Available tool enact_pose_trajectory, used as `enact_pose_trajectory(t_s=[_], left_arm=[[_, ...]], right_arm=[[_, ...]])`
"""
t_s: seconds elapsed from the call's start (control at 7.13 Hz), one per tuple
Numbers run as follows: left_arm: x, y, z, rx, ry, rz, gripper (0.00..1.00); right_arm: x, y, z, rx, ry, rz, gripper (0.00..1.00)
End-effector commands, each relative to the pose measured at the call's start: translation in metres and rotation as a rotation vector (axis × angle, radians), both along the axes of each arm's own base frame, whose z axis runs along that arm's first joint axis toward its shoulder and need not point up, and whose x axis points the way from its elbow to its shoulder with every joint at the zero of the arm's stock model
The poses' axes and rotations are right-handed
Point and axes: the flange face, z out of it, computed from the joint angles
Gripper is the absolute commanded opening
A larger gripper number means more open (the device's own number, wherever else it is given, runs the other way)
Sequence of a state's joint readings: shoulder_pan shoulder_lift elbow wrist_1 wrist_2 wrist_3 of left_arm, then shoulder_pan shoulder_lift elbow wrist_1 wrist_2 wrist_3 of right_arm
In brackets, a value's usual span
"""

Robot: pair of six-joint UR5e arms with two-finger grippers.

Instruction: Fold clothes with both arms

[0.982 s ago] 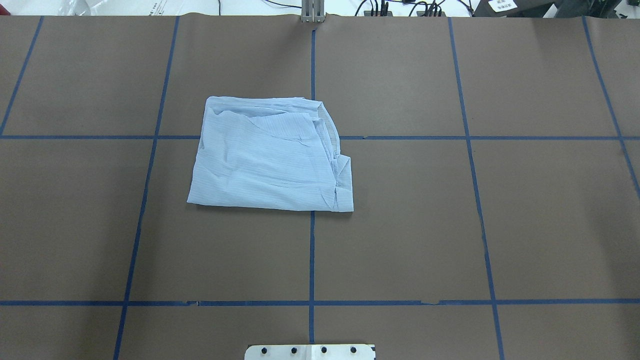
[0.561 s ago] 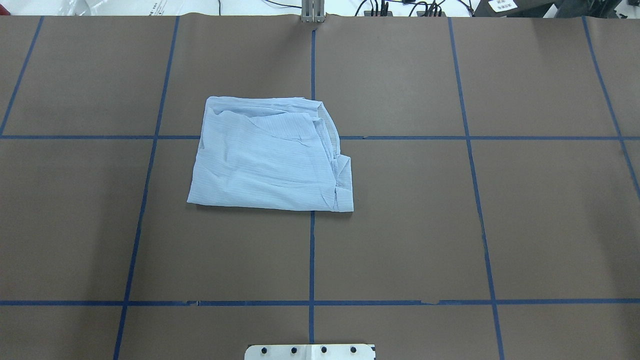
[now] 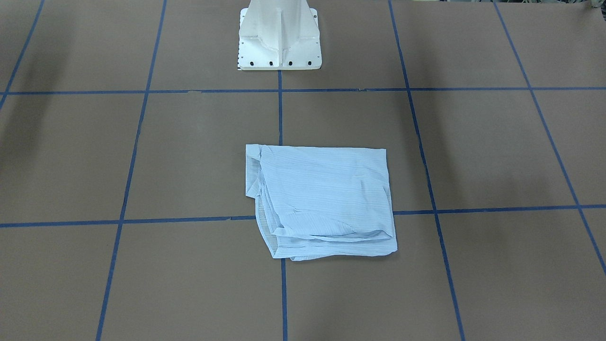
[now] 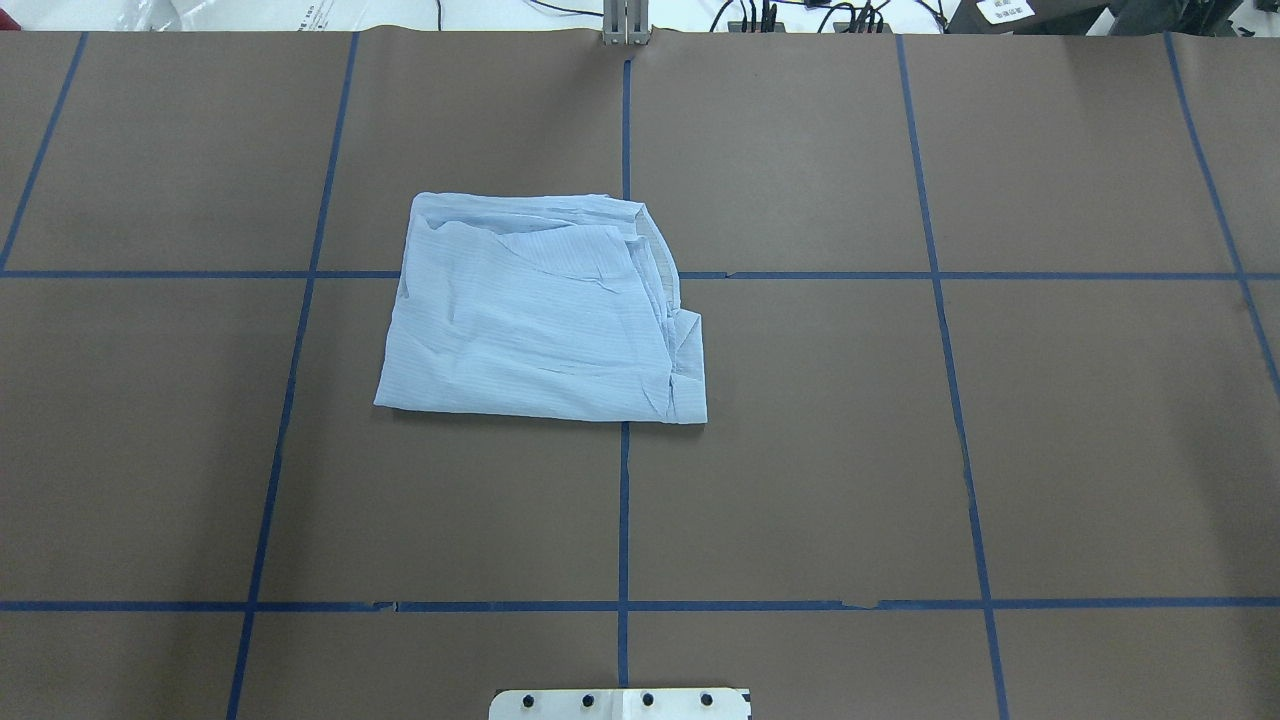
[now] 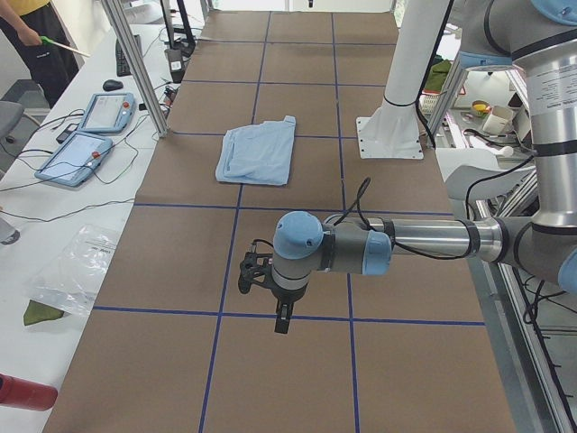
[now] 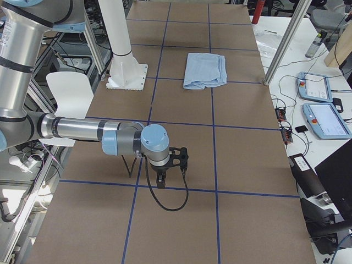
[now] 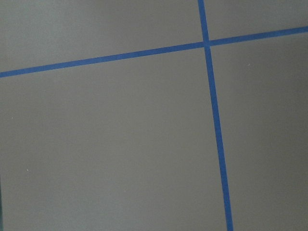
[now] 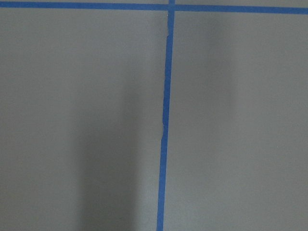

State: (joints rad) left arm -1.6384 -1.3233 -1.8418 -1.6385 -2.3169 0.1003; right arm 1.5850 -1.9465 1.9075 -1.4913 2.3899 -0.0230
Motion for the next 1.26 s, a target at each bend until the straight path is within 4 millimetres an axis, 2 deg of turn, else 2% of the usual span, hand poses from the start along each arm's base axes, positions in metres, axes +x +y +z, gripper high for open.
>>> enact_pose_trajectory(t_s=[0.0,0.7,1.12], left_arm=[[0.004,-0.004,-0.007,0.017,0.001,0.009,1.00],[0.002,-0.002,-0.020,0.041,-0.017,0.005,1.00],[0.002,0.000,-0.017,0.035,-0.016,0.005,1.00]], right_arm=[[0.000,-0.001,0.000,-0.001,-0.002,-0.001,1.00],[0.000,-0.002,0.001,-0.002,0.000,0.000,1.00],[-0.001,-0.007,-0.002,0.007,0.000,-0.002,1.00]])
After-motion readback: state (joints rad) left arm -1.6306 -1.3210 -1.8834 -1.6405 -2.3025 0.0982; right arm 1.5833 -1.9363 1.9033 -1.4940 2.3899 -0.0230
